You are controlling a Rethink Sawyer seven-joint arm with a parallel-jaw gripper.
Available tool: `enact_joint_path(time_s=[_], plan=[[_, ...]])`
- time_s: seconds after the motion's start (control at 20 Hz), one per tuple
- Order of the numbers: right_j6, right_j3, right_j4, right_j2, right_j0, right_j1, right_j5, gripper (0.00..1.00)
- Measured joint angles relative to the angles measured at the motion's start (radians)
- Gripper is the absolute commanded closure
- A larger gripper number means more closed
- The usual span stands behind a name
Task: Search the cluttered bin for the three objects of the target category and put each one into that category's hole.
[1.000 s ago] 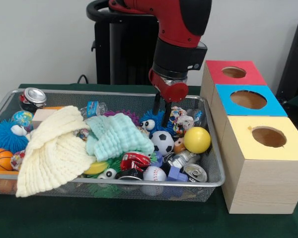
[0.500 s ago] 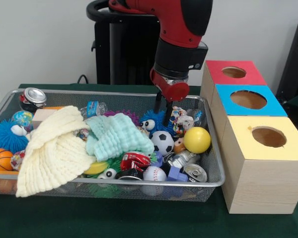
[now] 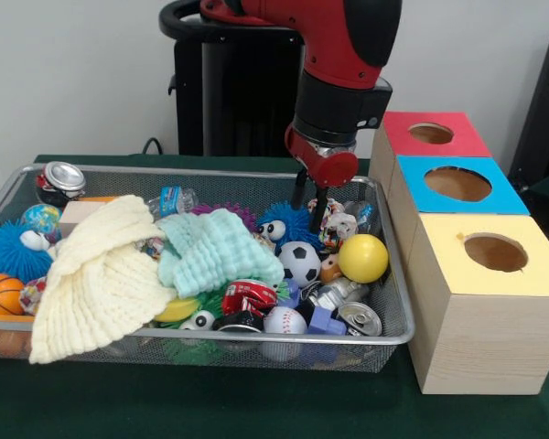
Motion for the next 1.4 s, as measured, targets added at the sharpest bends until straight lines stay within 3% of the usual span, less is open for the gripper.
enact_joint_path(time_s=[1.4], plan=[[0.0,-0.034,0.055,0.0,0.016,0.079,0.001,0.0]])
